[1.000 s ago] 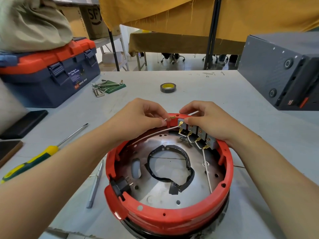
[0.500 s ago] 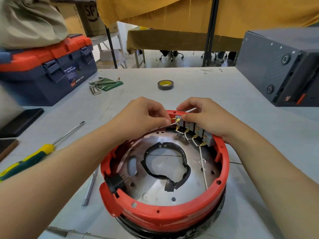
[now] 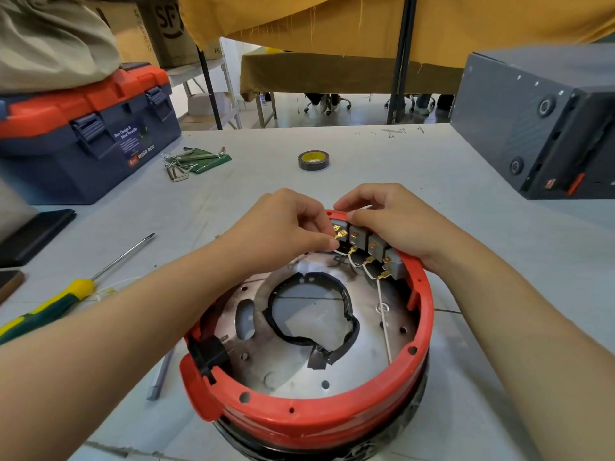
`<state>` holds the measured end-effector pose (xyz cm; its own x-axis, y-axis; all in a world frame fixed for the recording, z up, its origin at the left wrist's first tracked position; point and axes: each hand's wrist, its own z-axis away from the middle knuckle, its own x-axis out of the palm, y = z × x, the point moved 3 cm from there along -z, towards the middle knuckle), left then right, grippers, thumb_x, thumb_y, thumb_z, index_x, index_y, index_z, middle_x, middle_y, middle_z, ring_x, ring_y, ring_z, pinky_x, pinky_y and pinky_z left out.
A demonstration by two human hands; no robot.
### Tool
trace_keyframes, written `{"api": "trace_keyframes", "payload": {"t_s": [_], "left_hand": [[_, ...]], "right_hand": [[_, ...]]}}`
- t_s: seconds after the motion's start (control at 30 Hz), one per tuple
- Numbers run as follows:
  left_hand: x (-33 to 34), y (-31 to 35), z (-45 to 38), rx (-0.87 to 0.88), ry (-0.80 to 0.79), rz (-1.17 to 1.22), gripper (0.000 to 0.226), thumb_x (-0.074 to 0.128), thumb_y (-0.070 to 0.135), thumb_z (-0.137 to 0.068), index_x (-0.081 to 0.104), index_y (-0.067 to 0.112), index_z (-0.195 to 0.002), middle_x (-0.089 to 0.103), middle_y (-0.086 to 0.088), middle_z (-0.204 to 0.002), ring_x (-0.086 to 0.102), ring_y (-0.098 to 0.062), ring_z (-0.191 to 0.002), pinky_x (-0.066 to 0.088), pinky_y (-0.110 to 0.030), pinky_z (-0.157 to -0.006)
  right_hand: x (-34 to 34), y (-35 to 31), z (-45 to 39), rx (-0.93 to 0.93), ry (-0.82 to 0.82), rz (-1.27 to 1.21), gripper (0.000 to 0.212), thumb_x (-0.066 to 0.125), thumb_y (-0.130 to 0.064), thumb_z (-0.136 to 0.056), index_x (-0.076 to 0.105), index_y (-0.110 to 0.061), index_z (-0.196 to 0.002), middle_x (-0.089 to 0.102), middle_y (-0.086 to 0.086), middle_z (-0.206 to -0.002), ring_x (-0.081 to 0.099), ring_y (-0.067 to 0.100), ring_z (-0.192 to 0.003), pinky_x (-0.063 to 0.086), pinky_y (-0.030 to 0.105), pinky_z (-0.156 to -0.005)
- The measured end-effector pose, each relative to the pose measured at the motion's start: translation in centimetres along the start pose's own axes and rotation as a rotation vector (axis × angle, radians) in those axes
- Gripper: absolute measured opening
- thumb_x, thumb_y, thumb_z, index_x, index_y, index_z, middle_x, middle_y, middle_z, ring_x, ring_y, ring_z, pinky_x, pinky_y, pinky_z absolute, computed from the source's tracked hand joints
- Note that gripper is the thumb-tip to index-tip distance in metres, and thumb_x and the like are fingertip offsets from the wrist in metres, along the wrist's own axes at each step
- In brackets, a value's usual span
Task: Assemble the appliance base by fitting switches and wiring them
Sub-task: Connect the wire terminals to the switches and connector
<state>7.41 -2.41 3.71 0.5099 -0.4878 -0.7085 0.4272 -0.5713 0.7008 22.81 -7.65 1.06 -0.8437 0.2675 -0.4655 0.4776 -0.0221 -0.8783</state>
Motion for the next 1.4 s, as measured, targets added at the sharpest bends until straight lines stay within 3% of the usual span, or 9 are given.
{"api": "trace_keyframes", "payload": {"t_s": [0.2,0.33,0.47,0.83,1.23,1.4], "left_hand": [[0.7,1.1,-0.2,0.007,-0.002,-0.155,0.011,0.076,0.020,-0.075,0.070,0.017,-0.066,0.063,0.006,-0.054,0.050,0.001,-0.047,0.036,-0.008,-0.048],[1.2,1.6,-0.7,0.021,0.041,-0.250,0.022,0.074,0.020,-0.076,0.062,0.023,-0.058,0.059,0.011,-0.053,0.051,0.004,-0.049,0.036,-0.006,-0.049],[1.8,1.4,-0.4,0.043,0.087,-0.324,0.026,0.072,0.020,-0.077,0.057,0.026,-0.057,0.058,0.012,-0.054,0.052,-0.002,-0.052,0.036,-0.010,-0.050],[2.2,1.5,-0.2,0.068,0.108,-0.330,0.023,0.071,0.019,-0.077,0.058,0.024,-0.058,0.061,0.010,-0.056,0.055,-0.004,-0.054,0.044,-0.021,-0.056],[2.6,1.9,-0.4,0.054,0.110,-0.343,0.026,0.070,0.019,-0.079,0.058,0.026,-0.057,0.055,0.015,-0.052,0.056,-0.004,-0.056,0.044,-0.020,-0.056],[2.5,1.8,-0.3,0.056,0.125,-0.340,0.014,0.070,0.020,-0.079,0.067,0.019,-0.065,0.058,0.012,-0.056,0.055,-0.003,-0.056,0.043,-0.018,-0.056]], "right_hand": [[0.0,0.1,0.0,0.019,0.012,-0.031,0.021,0.056,-0.009,-0.087,0.069,-0.024,-0.095,0.066,-0.003,-0.085,0.061,0.010,-0.071,0.049,0.027,-0.066],[0.1,0.1,0.0,0.024,0.019,-0.041,0.020,0.057,-0.008,-0.086,0.069,-0.021,-0.096,0.069,0.003,-0.093,0.066,0.020,-0.084,0.055,0.041,-0.083],[0.1,0.1,0.0,0.010,0.025,-0.021,0.022,0.057,-0.008,-0.086,0.069,-0.020,-0.099,0.069,0.000,-0.096,0.065,0.018,-0.092,0.052,0.042,-0.090],[0.2,0.1,-0.1,-0.004,0.025,-0.037,0.022,0.056,-0.007,-0.085,0.070,-0.021,-0.094,0.069,-0.001,-0.090,0.064,0.016,-0.085,0.054,0.039,-0.085],[0.3,0.0,0.0,-0.016,0.029,-0.030,0.023,0.055,-0.006,-0.085,0.069,-0.021,-0.094,0.068,0.000,-0.096,0.064,0.018,-0.090,0.052,0.041,-0.089],[0.3,-0.1,0.0,-0.017,0.023,-0.023,0.022,0.055,-0.007,-0.084,0.069,-0.021,-0.094,0.068,0.001,-0.094,0.064,0.019,-0.090,0.052,0.042,-0.088]]}}
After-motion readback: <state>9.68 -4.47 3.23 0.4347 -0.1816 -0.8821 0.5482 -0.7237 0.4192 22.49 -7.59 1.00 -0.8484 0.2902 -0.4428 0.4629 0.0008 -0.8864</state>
